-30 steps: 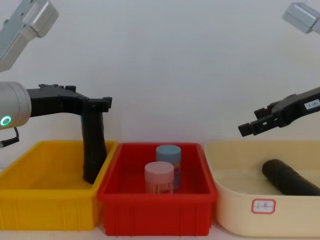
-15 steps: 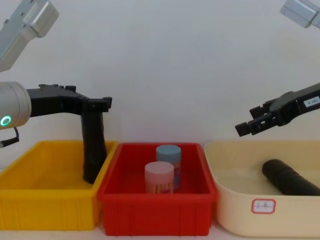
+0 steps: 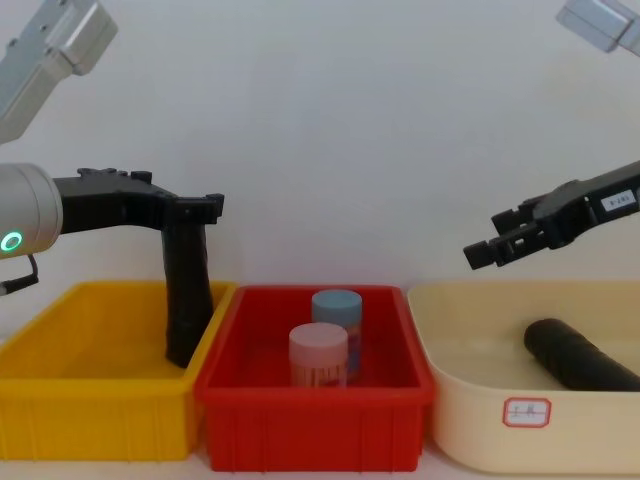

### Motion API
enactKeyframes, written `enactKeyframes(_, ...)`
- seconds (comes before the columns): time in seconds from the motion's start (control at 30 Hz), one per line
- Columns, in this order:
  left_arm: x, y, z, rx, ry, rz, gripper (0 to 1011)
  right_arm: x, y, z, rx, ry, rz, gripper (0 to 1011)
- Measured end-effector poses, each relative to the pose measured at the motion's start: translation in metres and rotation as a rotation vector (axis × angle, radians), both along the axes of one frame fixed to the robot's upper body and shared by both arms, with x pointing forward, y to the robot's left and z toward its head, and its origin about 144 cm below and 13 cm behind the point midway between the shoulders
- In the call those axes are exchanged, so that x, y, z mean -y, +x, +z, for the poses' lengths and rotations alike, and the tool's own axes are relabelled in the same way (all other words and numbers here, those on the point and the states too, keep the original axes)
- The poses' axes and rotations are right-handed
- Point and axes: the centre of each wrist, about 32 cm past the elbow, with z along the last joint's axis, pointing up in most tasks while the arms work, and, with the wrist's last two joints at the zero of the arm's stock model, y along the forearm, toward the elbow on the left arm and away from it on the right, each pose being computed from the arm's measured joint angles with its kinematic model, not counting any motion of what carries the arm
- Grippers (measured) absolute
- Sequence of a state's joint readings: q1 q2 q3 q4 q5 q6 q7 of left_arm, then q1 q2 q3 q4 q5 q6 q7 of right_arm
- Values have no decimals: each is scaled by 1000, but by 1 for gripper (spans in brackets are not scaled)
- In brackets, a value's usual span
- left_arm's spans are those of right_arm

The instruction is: Pick up the garbage bag with the one hand and transfer it to the other hand.

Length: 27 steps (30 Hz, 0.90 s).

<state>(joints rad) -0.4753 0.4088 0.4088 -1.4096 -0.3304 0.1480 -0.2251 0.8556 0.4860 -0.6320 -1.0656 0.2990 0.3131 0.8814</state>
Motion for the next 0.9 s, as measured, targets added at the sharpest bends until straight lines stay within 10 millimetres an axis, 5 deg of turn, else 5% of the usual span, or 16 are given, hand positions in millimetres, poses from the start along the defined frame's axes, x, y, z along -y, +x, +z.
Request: enactKeyframes(0.9,0,0,0,0,0,0,1002,-57,32,21,-10,-28,209,1001)
